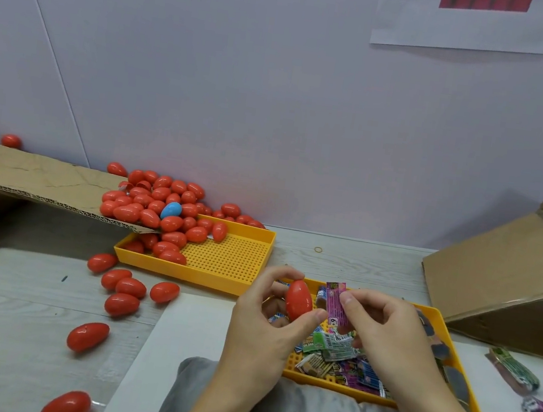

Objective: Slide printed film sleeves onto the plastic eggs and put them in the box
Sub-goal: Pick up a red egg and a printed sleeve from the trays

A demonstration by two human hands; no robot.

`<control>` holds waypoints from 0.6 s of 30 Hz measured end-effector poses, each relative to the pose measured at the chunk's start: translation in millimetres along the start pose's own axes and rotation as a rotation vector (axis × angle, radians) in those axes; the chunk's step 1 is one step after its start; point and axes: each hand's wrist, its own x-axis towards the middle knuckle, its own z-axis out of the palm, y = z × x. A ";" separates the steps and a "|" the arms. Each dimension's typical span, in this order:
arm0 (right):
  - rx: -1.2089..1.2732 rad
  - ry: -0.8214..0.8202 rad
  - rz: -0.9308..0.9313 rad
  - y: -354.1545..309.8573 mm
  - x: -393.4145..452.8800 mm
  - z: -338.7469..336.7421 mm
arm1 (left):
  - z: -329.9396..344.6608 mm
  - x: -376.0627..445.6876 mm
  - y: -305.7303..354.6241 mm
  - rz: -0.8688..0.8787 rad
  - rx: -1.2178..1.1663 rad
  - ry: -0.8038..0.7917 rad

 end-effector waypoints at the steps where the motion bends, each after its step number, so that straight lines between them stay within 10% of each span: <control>1: 0.003 -0.001 -0.001 0.0 0.0 0.1 | -0.2 -0.1 0.0 -0.001 0.005 0.001; 18: 0.068 -0.017 -0.009 -2.5 -0.1 1.0 | -6.3 4.2 6.7 -0.425 -0.730 -0.127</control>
